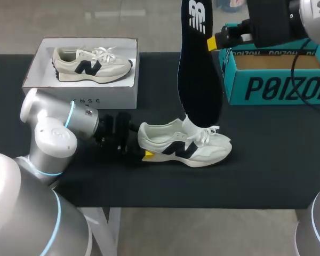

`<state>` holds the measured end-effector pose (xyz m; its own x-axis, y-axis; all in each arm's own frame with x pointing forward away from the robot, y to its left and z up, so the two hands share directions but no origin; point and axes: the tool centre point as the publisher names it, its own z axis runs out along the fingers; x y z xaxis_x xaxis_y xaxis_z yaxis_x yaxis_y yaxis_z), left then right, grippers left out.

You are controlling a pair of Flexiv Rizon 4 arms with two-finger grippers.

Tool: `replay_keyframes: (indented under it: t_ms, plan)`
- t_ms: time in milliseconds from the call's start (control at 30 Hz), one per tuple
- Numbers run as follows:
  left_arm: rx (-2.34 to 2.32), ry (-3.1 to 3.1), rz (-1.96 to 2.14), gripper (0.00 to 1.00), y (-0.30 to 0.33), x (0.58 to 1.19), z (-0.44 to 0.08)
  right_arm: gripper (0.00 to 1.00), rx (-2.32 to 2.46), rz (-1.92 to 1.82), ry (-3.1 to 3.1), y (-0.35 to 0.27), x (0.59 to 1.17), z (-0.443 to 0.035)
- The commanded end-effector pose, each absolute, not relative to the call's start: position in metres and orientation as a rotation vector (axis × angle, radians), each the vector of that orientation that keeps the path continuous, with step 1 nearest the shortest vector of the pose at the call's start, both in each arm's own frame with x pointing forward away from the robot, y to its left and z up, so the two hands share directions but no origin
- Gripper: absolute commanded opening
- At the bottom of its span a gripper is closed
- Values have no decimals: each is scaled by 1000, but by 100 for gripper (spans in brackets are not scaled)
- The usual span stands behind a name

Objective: Take the shoe out of the shoebox, open the shoe tongue, remove and reinsert the insole, then place the shoe into the shoebox

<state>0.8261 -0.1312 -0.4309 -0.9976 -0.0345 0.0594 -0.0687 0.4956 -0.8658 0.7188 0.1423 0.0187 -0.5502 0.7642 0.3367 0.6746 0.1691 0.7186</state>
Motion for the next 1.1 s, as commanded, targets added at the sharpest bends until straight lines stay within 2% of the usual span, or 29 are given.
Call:
replay_keyframes:
  t_ms: [33, 367, 1100]
  plan:
    - [95, -2688, 1560, 0, -133, 827, -436, 0, 1448, 1331, 2287, 137, 697, 18]
    - [95, -2688, 1560, 0, -133, 827, -436, 0, 1457, 1344, 2315, 141, 672, 15]
    - [95, -2688, 1560, 0, -133, 827, -436, 0, 1464, 1343, 2309, 139, 667, 16]
